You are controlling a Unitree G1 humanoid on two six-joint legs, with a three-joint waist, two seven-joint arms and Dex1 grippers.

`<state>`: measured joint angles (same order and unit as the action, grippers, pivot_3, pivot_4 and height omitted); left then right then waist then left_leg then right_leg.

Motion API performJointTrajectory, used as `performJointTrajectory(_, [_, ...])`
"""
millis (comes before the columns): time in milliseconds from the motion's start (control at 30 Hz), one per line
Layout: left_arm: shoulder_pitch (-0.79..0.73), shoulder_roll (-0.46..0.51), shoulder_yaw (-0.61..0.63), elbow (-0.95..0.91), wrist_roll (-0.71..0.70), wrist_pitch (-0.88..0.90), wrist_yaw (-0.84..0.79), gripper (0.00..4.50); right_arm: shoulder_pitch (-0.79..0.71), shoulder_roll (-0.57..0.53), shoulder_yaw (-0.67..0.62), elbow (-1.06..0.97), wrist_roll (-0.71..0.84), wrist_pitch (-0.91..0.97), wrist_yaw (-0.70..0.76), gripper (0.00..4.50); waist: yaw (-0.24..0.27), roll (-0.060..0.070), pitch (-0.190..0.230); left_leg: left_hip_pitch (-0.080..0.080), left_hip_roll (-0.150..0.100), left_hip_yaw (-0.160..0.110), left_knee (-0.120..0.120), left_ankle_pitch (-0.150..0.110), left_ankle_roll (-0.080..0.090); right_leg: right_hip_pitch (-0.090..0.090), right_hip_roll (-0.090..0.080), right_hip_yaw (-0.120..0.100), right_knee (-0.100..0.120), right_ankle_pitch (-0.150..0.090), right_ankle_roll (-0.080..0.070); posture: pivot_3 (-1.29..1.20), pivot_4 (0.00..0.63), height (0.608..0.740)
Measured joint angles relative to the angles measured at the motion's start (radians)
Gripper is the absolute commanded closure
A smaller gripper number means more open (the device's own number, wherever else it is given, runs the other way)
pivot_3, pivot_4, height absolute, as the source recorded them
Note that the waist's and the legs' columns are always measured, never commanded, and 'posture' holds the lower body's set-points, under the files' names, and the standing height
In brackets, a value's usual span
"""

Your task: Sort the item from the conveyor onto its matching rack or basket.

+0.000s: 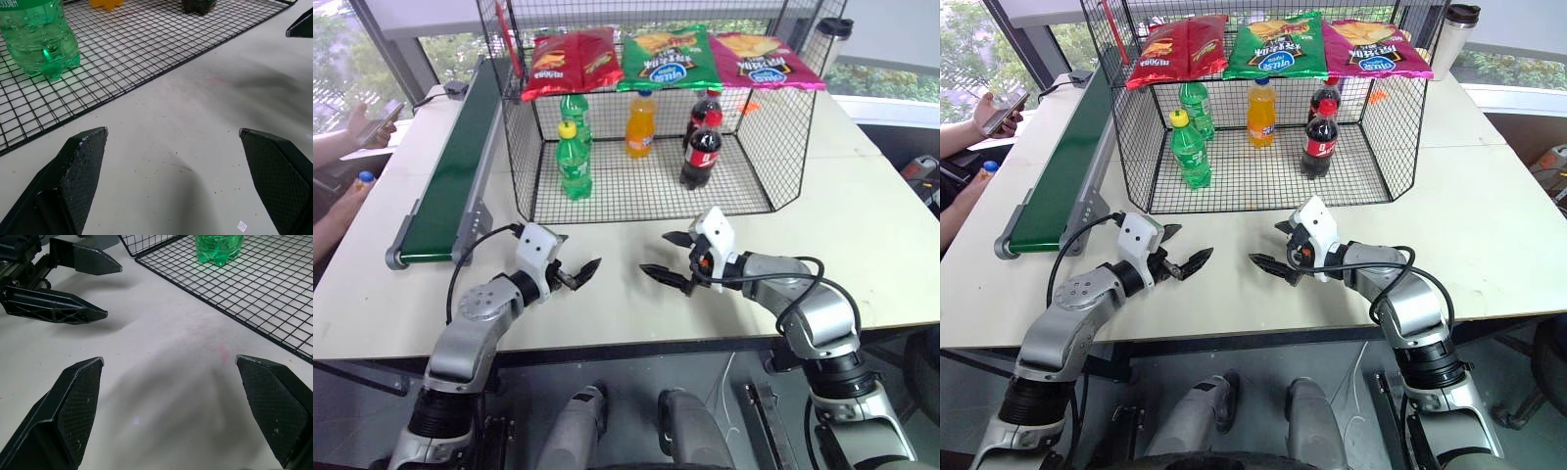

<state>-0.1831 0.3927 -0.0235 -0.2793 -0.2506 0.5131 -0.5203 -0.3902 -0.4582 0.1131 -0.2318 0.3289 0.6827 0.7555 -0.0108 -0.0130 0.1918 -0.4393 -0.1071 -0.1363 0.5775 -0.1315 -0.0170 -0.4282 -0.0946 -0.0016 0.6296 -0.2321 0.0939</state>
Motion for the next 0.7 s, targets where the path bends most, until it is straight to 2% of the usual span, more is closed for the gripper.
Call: performJointTrajectory(700, [0.000,-0.009,0.001,0.000,-0.006,-0.017,-0.001,0.00,0.000,-0.003,0.000,-0.001,0.000,0.000,0.000,0.03,0.000,0.000,0.000,0.000,0.000,0.000,0.000,0.000,0.000,0.000,0.000,0.000,0.000,0.000,0.000,0.00,0.150,0.739])
